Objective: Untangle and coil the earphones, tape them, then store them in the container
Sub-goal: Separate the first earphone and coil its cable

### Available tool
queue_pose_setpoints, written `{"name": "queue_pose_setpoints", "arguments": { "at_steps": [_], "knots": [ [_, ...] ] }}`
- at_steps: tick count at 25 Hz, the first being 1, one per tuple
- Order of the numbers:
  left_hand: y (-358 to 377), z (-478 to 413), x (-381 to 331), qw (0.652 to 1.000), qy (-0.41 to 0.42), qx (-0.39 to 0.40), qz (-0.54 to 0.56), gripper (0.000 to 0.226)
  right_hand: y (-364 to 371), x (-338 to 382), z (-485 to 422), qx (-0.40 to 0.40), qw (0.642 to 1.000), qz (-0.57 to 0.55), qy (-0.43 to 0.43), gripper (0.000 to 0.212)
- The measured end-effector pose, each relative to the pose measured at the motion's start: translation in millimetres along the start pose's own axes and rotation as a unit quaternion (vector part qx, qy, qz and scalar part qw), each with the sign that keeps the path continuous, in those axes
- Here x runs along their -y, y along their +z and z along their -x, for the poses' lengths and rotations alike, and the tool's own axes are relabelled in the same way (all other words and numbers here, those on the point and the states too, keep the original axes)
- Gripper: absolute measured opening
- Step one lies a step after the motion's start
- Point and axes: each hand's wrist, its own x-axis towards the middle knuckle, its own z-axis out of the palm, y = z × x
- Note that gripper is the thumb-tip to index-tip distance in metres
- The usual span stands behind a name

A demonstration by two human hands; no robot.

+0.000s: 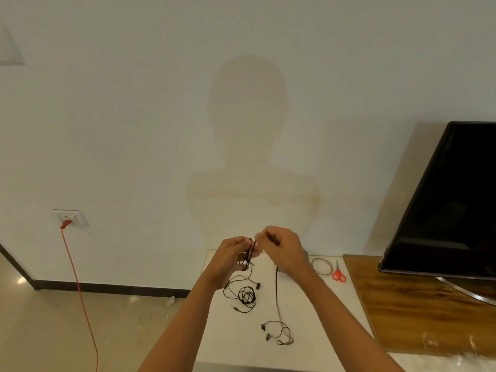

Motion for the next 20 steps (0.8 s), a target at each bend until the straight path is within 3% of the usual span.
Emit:
{"name": "queue_pose_setpoints", "arguments": {
  "at_steps": [4,11,15,20],
  "knots": [
    [7.9,9.0,-5.2,0.997,-0.014,0.055,0.051,0.027,-11.5,-7.3,-37.4,-0.003,1.0,0.025,-0.006,0.027],
    [8.9,4.5,-23.3,0.971,0.043,0.034,0.231,0.025,19.3,-60.3,-8.1,0.059,0.975,-0.136,0.166,0.027],
    [3.3,-8.0,-20.1,0.979,0.08,-0.02,0.188,0.025,33.8,-63.7,29.8,0.076,0.981,-0.109,0.145,0.048],
    [-2.1,-6.6,-11.0,0.997,0.065,-0.038,0.009,0.023,20.1,-30.6,32.5,0.016,0.996,-0.069,0.062,0.027]
  ]
}}
